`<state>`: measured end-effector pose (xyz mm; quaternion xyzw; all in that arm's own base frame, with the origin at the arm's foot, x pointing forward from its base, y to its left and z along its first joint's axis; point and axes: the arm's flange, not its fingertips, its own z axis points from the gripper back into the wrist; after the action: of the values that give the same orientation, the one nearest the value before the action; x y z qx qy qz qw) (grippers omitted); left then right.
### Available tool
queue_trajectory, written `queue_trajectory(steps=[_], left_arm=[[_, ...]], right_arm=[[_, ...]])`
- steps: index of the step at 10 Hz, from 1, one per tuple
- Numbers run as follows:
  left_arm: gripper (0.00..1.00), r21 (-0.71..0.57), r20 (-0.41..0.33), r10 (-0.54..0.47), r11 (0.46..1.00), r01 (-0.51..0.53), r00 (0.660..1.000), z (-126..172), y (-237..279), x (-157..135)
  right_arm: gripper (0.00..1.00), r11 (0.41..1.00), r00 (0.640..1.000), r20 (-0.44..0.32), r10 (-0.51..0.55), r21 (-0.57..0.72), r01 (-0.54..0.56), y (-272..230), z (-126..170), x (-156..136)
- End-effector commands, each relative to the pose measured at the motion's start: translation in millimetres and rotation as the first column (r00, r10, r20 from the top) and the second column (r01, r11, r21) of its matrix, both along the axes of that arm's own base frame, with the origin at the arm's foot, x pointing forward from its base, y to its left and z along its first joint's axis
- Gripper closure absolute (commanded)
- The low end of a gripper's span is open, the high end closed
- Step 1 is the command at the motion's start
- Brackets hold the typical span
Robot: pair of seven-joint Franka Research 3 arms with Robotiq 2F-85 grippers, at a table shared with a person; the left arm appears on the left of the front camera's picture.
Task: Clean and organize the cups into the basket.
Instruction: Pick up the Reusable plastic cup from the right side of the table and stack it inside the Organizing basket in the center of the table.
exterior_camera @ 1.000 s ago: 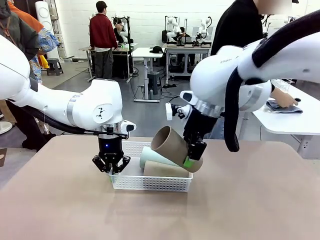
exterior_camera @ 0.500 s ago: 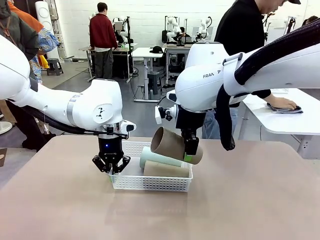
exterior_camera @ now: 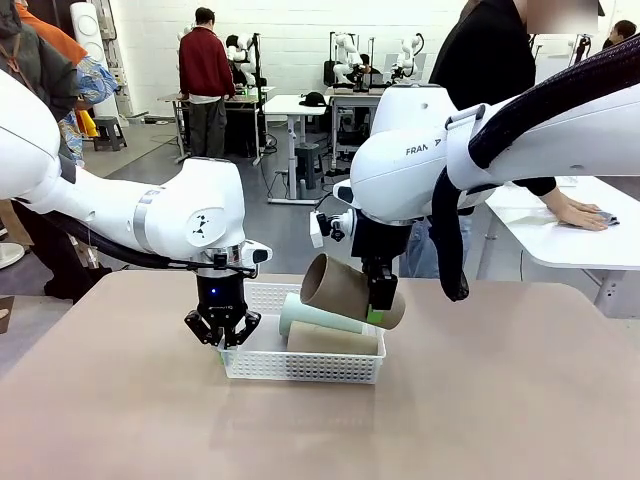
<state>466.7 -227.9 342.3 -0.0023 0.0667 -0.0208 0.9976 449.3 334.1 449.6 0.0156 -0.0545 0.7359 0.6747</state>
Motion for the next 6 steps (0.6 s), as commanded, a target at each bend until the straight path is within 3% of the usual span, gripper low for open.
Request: queue_trajectory(steps=[1,6], left_arm=[[1.0,0.005,-0.003,-0.003,1.0,0.003,1.0,-2.3,0.8,-1.8],[1.0,0.005,-0.003,-0.003,1.0,0.003,1.0,-2.3,0.8,-1.8]], right_arm=[[0.19,1.0,1.0,-0.011,0.003,0.017,-0.002,-4.3,0.9,-3.9],[0.19,1.0,1.0,0.012,0.022,-0.018,-0.021,30.8,-12.1,15.9]])
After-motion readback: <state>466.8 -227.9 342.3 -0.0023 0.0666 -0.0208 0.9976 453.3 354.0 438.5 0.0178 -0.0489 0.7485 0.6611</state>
